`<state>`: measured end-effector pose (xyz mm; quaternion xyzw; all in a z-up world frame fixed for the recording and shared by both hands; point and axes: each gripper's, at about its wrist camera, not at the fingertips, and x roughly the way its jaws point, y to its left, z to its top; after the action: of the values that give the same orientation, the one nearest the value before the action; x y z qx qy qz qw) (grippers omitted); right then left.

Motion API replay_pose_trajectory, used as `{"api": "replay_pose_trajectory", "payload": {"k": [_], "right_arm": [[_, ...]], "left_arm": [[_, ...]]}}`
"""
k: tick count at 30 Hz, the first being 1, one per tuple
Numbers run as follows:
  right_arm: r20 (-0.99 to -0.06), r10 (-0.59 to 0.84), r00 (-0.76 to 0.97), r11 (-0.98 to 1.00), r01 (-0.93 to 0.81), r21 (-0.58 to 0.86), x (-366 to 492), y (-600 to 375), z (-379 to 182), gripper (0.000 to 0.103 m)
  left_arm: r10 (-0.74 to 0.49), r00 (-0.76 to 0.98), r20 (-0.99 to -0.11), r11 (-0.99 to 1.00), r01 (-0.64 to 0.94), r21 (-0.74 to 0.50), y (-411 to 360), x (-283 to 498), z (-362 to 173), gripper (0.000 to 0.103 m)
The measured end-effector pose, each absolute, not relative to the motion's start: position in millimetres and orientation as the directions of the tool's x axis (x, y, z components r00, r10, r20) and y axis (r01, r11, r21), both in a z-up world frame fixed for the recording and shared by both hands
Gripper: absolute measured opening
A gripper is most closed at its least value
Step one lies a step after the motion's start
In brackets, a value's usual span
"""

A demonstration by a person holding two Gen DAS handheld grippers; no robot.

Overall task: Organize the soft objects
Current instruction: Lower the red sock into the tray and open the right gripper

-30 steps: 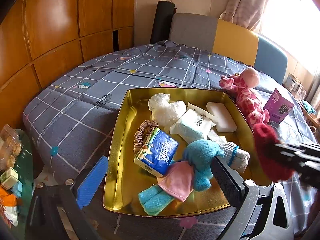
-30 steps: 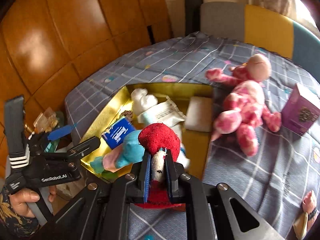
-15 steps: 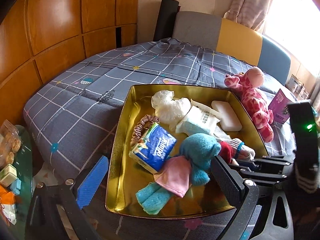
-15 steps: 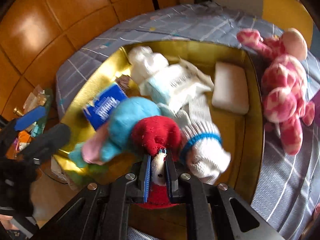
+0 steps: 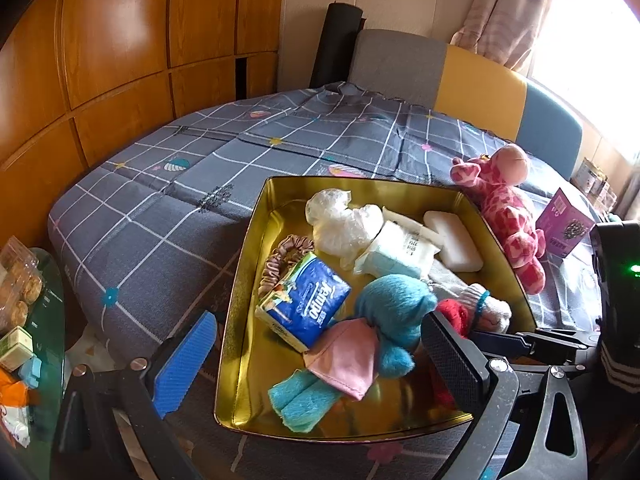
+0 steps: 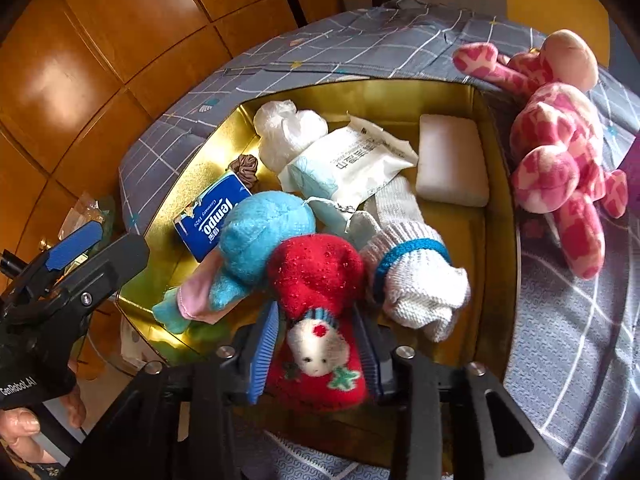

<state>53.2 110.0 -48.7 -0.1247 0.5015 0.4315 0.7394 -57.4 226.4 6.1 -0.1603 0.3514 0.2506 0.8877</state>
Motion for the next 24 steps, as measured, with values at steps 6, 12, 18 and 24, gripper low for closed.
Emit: {"api": "replay_pose_trajectory", "payload": {"k": [6,12,18,24], "right_arm": [[-0.824,0.539,0.176,0.605,-0.761,0.233,48,96,-33,0.041],[-0.81,0.544,0.22,0.621,-0.755,0.212,43,83,-23,0.041],[-0.799,0.549,0.246,0.636,-0.743,0.209,42,71,-17,0.041],[-0.782,0.556,0.282,0.651,-0.733,0.198,40,56,-9,0.041]], "left_arm": [[0.336,0.641,-0.691,0.833,-0.544,-0.1,220,-59,13,0.103],[0.33,0.646,-0.689,0.845,-0.527,-0.089,212,-57,16,0.103],[0.315,0.652,-0.69,0.862,-0.501,-0.08,203,-56,17,0.103],[0.305,0.657,-0.689,0.875,-0.479,-0.069,195,-53,20,0.103]]}}
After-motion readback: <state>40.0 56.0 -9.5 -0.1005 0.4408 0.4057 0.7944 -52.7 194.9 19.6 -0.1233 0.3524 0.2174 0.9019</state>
